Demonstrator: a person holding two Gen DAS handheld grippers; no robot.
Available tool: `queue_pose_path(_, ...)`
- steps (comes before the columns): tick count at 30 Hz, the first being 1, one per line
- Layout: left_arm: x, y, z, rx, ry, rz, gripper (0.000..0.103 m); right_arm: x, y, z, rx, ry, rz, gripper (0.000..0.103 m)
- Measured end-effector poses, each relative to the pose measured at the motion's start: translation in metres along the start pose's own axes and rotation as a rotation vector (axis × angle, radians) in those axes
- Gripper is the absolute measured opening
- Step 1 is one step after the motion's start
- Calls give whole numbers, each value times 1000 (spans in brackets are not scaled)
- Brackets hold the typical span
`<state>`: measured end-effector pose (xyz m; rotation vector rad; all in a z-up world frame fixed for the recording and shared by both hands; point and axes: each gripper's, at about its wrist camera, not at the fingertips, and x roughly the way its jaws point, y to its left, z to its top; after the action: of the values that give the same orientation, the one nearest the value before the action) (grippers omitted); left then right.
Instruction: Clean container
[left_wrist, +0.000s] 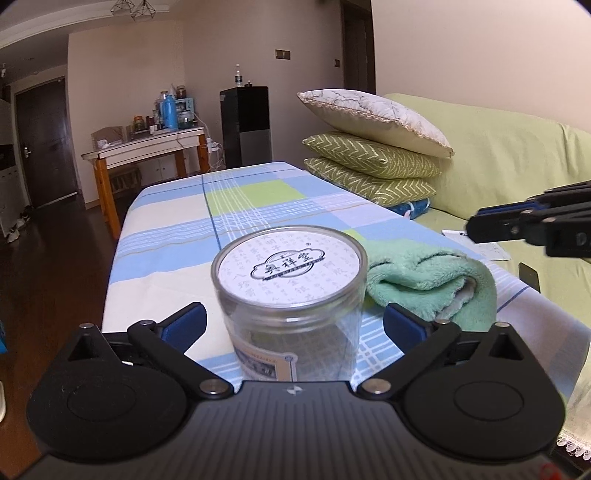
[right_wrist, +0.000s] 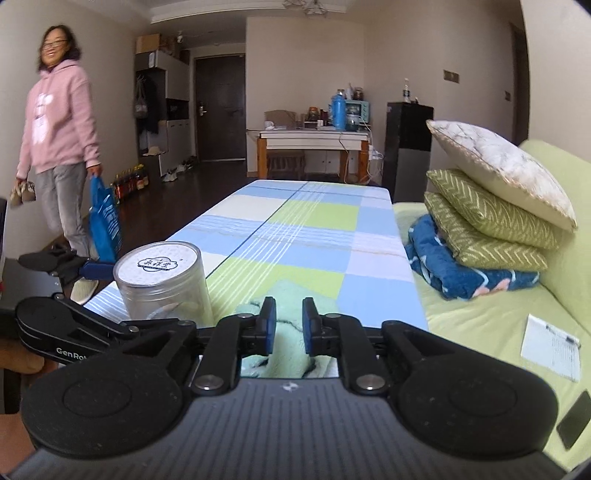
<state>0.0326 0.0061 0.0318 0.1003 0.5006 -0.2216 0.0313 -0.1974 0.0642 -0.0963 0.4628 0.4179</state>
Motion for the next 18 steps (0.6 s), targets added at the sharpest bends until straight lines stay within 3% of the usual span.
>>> queue_pose_path(9,-28,0,-13,-64,6,84,102,-14,-10,-20,116,88,-42,12)
queue_pose_path(18,-48,3,-21,-176,60,140,102,-30,-1,-39,144,153,-56,12)
